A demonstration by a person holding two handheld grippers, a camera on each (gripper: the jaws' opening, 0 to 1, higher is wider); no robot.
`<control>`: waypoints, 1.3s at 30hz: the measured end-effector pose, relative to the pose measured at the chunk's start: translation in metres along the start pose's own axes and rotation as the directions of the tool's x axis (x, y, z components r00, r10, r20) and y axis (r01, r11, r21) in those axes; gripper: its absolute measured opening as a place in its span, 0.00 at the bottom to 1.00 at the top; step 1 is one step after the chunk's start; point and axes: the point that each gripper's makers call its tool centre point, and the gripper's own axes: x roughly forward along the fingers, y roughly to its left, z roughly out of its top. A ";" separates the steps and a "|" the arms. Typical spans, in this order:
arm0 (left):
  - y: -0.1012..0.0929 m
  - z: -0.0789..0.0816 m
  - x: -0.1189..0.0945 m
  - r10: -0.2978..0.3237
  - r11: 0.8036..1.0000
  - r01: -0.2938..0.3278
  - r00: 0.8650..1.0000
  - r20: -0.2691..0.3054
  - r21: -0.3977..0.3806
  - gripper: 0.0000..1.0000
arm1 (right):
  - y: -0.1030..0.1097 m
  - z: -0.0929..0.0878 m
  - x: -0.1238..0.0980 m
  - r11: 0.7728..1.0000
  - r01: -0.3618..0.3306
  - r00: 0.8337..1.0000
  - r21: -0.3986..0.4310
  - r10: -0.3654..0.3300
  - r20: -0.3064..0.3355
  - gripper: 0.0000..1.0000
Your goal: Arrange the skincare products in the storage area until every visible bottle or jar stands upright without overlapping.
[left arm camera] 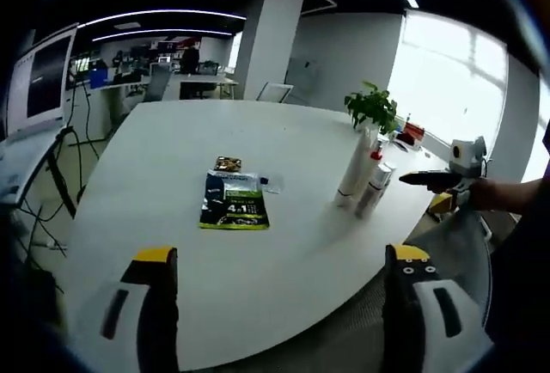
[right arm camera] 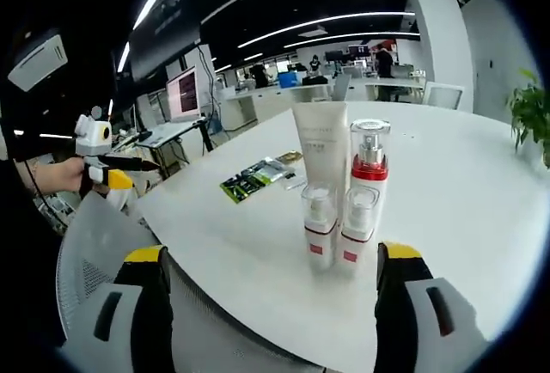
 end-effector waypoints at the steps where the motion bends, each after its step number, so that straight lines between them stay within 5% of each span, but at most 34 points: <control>1: 0.001 0.000 0.001 0.002 1.000 -0.001 1.000 -0.006 0.002 0.97 | 0.000 -0.001 0.000 1.000 0.000 1.000 0.000 0.000 -0.001 1.00; 15: 0.000 0.010 0.026 0.002 0.999 0.000 0.999 -0.046 0.043 0.98 | 0.003 -0.002 0.001 1.000 -0.015 1.000 0.008 0.015 -0.013 1.00; 26: 0.013 0.006 0.055 0.059 0.997 -0.052 0.991 -0.122 0.056 0.99 | 0.004 -0.004 0.001 1.000 -0.017 1.000 0.019 0.017 -0.019 1.00; 39: 0.025 0.014 0.107 0.105 0.994 -0.095 0.978 -0.182 0.062 0.99 | 0.002 -0.007 0.002 1.000 -0.007 0.999 0.027 0.008 -0.033 1.00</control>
